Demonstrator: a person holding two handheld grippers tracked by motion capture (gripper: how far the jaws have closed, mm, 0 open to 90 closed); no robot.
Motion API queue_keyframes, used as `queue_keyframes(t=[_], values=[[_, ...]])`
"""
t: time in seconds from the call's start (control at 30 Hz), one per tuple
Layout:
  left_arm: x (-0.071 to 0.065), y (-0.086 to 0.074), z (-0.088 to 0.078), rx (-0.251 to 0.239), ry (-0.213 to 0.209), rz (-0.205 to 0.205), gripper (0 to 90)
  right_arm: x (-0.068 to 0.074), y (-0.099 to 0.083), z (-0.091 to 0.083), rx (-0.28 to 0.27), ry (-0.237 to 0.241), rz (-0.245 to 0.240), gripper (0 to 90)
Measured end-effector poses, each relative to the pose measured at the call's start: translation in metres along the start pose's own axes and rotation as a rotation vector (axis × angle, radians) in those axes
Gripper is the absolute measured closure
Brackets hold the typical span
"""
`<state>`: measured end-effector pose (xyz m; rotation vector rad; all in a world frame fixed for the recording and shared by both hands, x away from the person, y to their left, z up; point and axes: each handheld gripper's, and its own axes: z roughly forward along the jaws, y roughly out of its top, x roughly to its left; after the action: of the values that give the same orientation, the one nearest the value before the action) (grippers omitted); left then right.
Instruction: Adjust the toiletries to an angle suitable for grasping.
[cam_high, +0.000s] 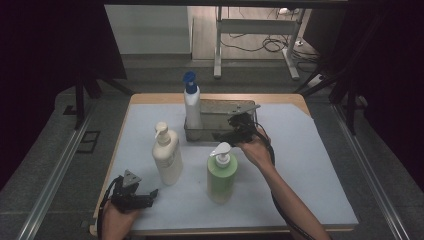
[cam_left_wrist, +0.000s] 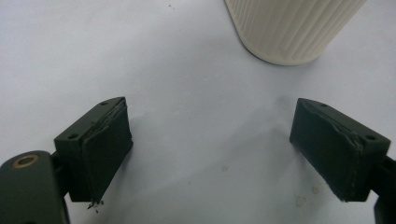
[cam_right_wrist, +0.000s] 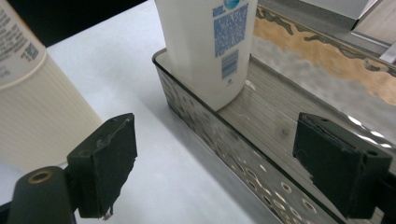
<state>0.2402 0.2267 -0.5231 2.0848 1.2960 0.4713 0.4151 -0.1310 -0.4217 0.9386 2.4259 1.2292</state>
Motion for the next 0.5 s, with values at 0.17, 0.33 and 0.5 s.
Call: queue_keyframes(t=[0.17,0.33,0.5], values=[[0.0,0.0,0.0,0.001,0.0,0.0,12.2,-0.002,-0.005,-0.01,0.015,-0.016,-0.004,7.4],[0.0,0.0,0.0,0.001,0.0,0.0,12.2,-0.005,-0.011,-0.019,0.006,-0.032,-0.025,0.5],[0.0,0.0,0.0,0.001,0.0,-0.001,12.2,-0.008,-0.017,-0.031,0.013,-0.053,-0.025,0.0]])
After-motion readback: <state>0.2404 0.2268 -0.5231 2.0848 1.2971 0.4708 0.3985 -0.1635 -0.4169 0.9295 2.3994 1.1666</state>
